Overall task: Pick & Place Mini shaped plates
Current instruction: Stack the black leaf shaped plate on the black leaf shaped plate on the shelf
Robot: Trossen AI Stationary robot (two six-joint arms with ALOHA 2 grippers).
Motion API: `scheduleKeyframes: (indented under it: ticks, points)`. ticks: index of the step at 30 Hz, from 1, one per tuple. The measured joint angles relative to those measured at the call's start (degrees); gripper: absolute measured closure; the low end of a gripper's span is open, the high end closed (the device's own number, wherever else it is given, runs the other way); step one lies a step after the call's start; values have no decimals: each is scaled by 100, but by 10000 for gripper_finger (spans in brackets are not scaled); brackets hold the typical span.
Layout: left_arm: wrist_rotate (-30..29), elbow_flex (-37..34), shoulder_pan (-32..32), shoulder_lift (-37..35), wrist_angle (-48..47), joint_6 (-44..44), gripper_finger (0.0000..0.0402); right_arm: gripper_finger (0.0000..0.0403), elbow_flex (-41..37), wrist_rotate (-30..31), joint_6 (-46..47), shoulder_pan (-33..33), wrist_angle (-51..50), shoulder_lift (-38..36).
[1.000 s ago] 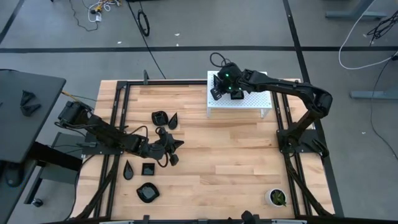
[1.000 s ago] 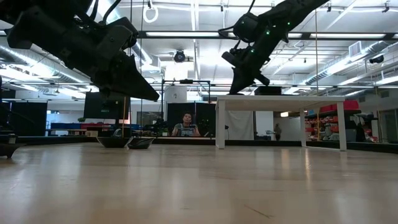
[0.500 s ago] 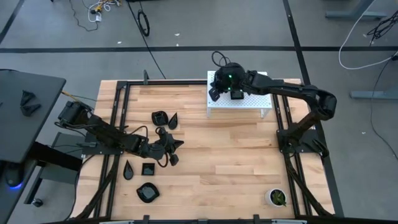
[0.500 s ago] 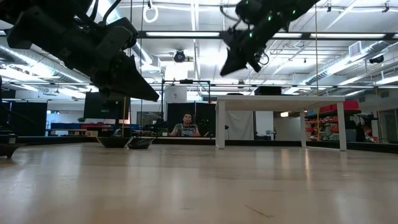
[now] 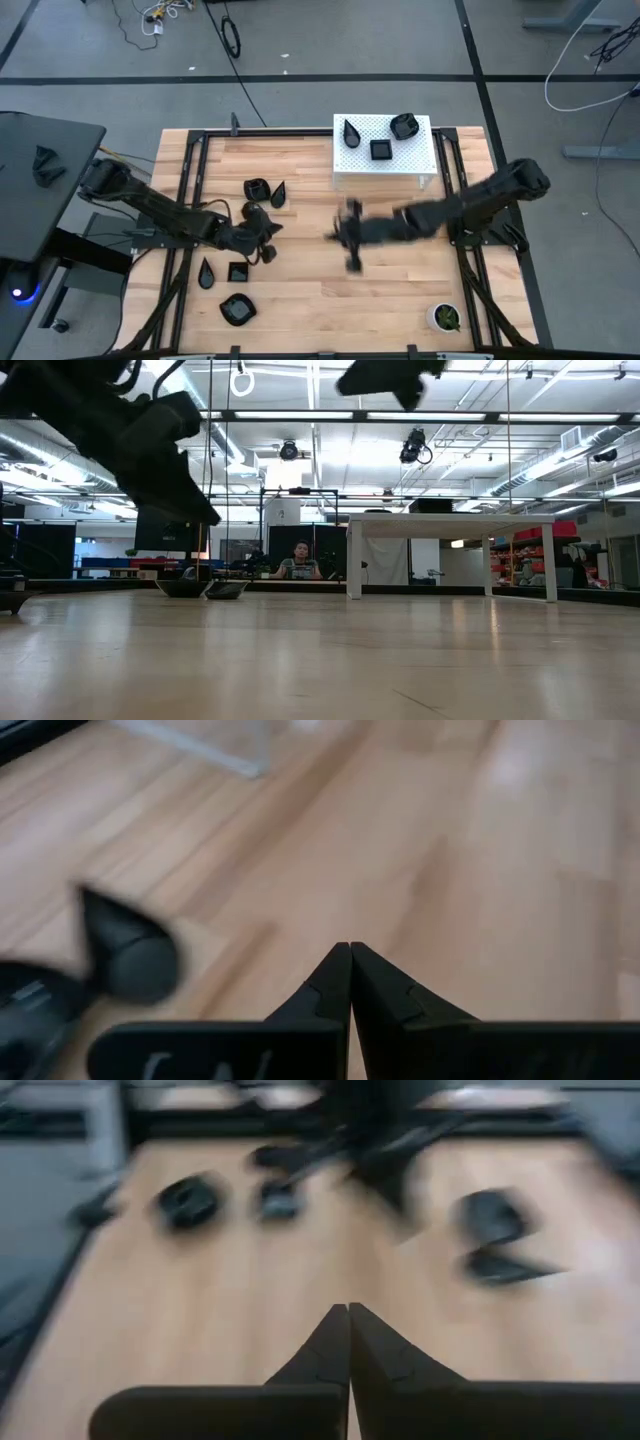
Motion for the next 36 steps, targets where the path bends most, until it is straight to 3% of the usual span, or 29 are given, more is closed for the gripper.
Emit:
scheduleKeyframes:
  ticks: [5, 10, 14, 17, 25, 31, 36]
  points:
    - [-147, -8, 216, -672, -1916, -1340, 387, 398, -1070, 174, 1041, 1024, 1108, 2]
    - [119, -12, 1164, -1053, -3850, -2402, 373, 399, -2047, 1315, 1916, 1566, 2531, 4]
    - [453, -15, 2226, -1043, -4482, -2526, 341, 398, -2500, 2163, 1988, 1553, 3306, 4]
    - [684, -159, 2912, -1034, -3955, -2001, 306, 398, -2643, 2425, 1990, 1379, 3555, 2]
    - [2120, -894, 4361, -1034, -1694, -974, 244, 398, -2646, 2394, 2031, 983, 3571, 3]
    - [2316, -1280, 4688, -1034, -599, -968, 258, 398, -2646, 2373, 2033, 945, 3570, 4]
    - [2268, -1356, 4800, -1032, -528, -871, 284, 398, -2646, 2369, 2040, 945, 3568, 2]
